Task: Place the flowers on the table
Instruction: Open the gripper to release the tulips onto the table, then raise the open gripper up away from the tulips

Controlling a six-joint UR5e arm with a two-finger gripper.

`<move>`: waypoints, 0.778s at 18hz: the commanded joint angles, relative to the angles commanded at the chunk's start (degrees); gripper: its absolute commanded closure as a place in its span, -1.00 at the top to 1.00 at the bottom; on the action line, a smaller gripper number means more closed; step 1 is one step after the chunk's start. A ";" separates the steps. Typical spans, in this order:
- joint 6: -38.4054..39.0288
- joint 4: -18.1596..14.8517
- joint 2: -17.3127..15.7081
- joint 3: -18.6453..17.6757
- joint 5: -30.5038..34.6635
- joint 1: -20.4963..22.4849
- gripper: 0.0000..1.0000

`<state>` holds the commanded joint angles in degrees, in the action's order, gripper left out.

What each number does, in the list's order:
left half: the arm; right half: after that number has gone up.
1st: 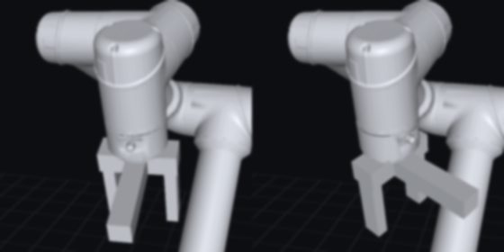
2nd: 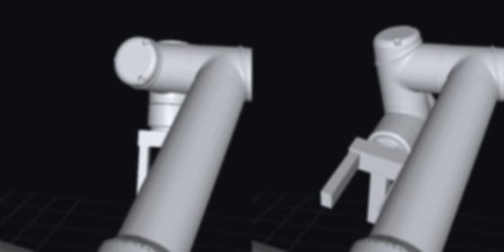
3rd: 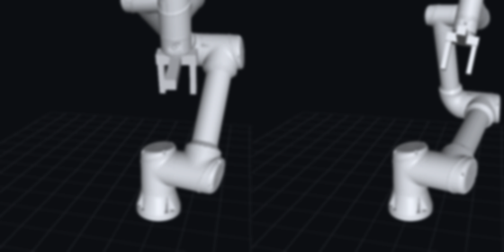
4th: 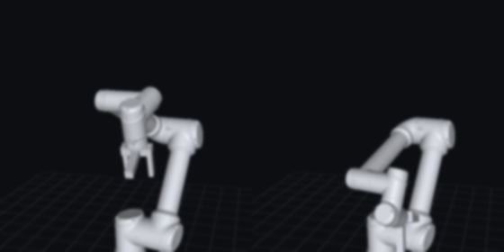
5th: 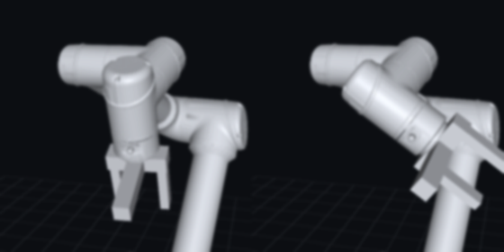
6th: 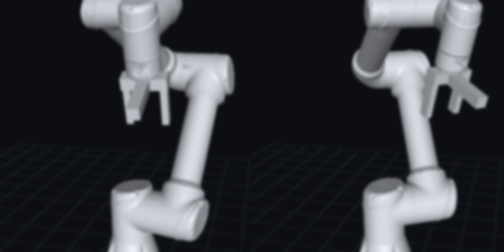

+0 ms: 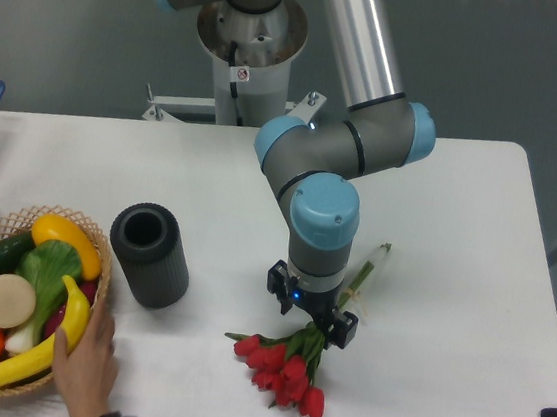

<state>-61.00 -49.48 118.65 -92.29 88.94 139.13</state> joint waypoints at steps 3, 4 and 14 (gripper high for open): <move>0.00 0.00 -2.10 -0.79 0.00 0.17 1.00; 0.00 0.09 -2.98 -1.49 0.00 0.35 1.00; -3.15 -1.31 -8.87 -3.78 0.00 8.77 1.00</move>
<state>-64.15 -50.79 109.78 -96.06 88.95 147.91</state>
